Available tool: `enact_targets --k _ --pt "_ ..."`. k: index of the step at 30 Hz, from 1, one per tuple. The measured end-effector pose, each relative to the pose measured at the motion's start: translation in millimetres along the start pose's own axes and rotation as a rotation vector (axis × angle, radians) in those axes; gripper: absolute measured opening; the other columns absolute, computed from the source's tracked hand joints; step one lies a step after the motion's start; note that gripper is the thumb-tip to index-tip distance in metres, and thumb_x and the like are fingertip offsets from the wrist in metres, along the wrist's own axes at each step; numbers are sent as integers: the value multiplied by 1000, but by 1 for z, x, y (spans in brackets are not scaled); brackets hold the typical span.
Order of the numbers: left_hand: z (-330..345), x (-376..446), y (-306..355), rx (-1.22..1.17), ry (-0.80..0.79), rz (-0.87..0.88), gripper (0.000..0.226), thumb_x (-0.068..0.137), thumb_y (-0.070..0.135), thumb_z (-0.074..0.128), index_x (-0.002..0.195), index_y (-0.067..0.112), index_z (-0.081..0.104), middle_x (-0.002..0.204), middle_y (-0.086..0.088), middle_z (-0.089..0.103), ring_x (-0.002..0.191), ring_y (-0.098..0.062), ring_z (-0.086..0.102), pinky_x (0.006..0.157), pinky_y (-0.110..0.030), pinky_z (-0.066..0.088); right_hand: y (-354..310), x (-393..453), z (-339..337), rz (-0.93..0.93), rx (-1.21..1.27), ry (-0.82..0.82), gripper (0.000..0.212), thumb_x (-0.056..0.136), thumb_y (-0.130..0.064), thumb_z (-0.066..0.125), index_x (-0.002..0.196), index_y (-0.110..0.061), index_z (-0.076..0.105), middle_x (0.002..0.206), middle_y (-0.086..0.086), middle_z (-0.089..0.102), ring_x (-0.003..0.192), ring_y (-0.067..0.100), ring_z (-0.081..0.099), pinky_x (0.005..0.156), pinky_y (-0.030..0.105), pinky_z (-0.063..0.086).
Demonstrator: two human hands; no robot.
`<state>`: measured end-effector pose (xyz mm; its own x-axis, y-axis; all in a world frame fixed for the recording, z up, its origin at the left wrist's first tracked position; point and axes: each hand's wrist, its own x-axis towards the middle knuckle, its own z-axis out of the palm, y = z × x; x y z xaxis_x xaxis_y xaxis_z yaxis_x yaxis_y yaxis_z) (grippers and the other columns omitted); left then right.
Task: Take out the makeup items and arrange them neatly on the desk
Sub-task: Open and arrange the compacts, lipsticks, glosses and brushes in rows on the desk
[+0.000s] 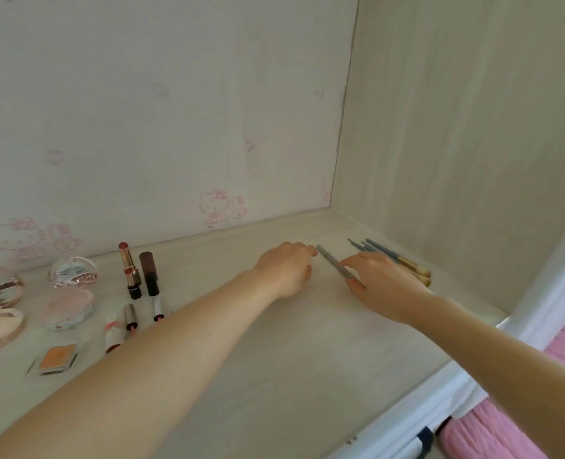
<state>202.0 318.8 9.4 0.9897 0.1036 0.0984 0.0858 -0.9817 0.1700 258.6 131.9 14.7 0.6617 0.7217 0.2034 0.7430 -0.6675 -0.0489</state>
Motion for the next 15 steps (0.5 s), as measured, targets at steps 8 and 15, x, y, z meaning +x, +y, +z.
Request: enact_targets --k 8,15 --pt "18 57 -7 33 -71 115 59 98 3 32 150 31 26 160 2 16 146 -22 18 116 -42 24 15 33 14 121 -5 -82 35 98 -33 41 120 -16 61 118 5 62 109 23 56 91 37 50" --pt "22 63 -7 114 21 201 31 99 12 38 121 18 59 124 -6 59 117 -25 52 95 -42 45 10 36 23 141 -36 -15 31 98 -31 41 112 -19 65 111 5 56 102 24 56 80 38 52"
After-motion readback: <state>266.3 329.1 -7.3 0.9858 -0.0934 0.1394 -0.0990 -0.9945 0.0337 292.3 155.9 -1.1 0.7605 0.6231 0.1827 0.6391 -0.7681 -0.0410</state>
